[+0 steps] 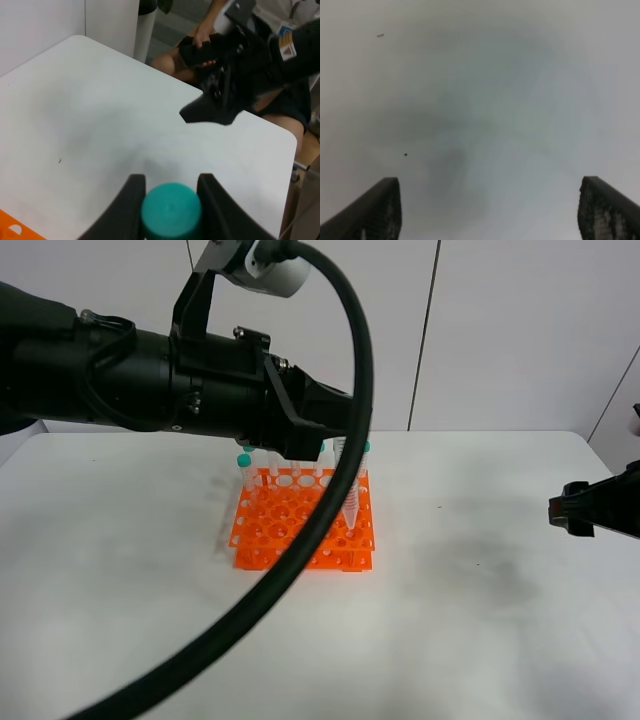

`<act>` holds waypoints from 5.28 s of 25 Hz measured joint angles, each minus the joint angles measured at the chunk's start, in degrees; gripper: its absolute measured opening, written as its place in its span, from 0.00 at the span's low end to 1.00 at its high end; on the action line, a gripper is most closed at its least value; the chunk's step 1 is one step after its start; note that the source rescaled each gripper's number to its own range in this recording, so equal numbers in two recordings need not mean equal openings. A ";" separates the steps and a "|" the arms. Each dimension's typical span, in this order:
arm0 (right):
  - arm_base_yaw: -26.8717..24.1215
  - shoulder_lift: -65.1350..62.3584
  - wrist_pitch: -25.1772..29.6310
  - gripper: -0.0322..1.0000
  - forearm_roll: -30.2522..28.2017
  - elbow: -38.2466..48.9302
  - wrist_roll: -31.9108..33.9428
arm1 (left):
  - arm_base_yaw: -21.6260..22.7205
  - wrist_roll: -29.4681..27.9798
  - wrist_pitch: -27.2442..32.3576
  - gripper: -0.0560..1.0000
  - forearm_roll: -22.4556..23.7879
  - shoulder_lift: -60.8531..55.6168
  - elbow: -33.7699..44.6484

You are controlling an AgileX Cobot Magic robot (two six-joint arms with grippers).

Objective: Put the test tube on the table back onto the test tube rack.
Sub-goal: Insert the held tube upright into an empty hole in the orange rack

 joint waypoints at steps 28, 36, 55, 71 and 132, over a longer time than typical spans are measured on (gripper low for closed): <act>0.00 -53.20 32.66 0.93 3.26 -7.69 -1.48 | 0.00 1.28 0.06 0.05 0.00 0.00 0.00; 0.00 -63.10 37.15 0.93 3.26 -7.29 1.06 | 0.00 1.38 0.06 0.05 0.00 0.00 0.00; 0.00 -71.18 35.04 0.93 3.46 7.81 3.58 | 0.00 1.45 0.06 0.05 0.00 0.00 0.00; 0.00 -71.18 36.48 0.93 3.45 8.93 4.06 | 0.00 1.86 0.02 0.05 0.00 0.00 0.00; 0.00 -71.18 36.48 0.93 3.71 8.93 6.17 | 7.53 -47.28 -29.64 0.05 55.24 8.53 0.00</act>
